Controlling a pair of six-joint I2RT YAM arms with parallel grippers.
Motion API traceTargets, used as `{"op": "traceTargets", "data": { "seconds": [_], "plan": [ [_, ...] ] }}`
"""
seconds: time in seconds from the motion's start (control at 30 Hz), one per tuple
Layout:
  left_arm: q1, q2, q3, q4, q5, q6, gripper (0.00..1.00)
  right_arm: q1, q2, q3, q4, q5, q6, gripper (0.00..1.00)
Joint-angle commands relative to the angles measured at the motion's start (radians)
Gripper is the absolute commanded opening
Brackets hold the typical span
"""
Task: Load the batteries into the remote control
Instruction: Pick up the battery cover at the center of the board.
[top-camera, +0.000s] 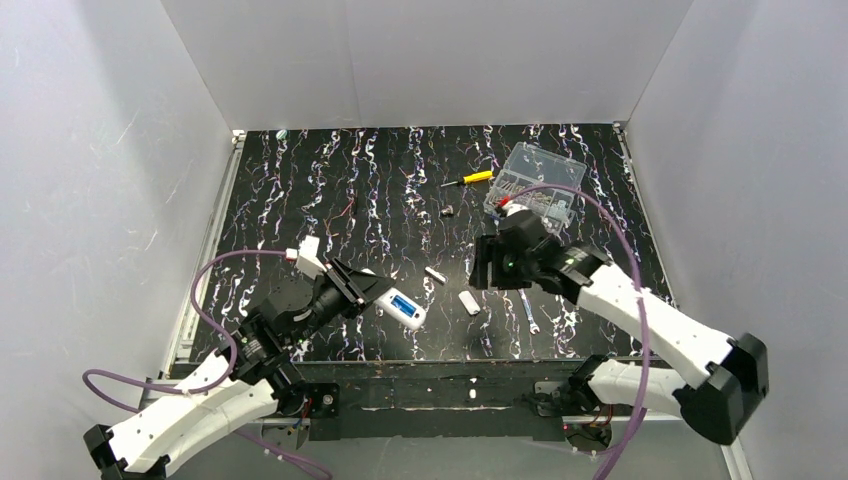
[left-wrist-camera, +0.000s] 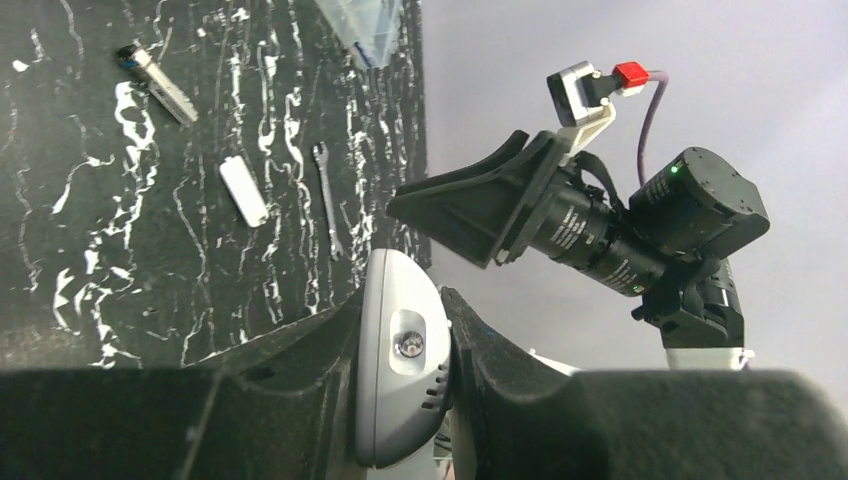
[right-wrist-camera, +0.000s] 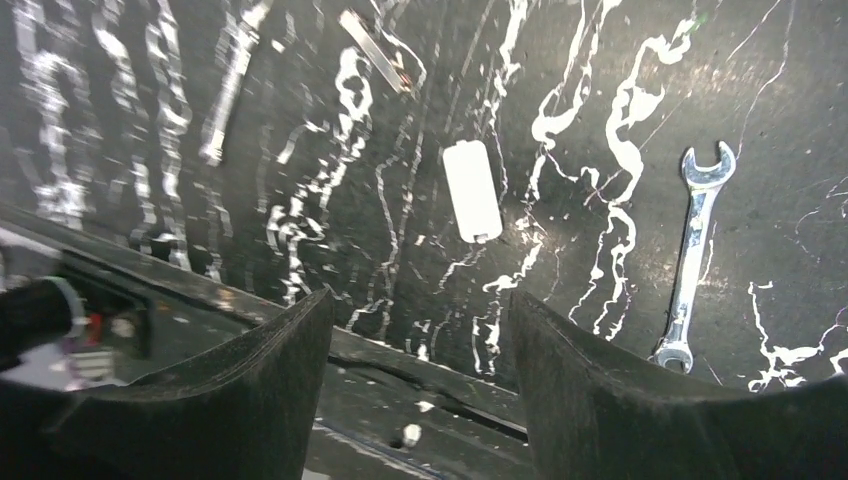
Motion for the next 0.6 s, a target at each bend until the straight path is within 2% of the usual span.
{"op": "traceTargets", "data": {
  "seconds": [0.0,0.23,0.57],
  "plan": [
    [-0.001,0.019,0.005,0.013,-0.012,0.013,0.0,0.082,0.065,-0.032,0.064,0.162,-0.036,0.74],
    [-0.001,0.041,0.023,0.015,0.003,0.016,0.0,0.096,0.171,-0.078,0.124,0.184,-0.067,0.75],
    [-0.002,0.059,0.02,0.037,0.005,0.005,0.0,0.151,0.307,-0.128,0.233,0.161,-0.099,0.69]
  ]
}}
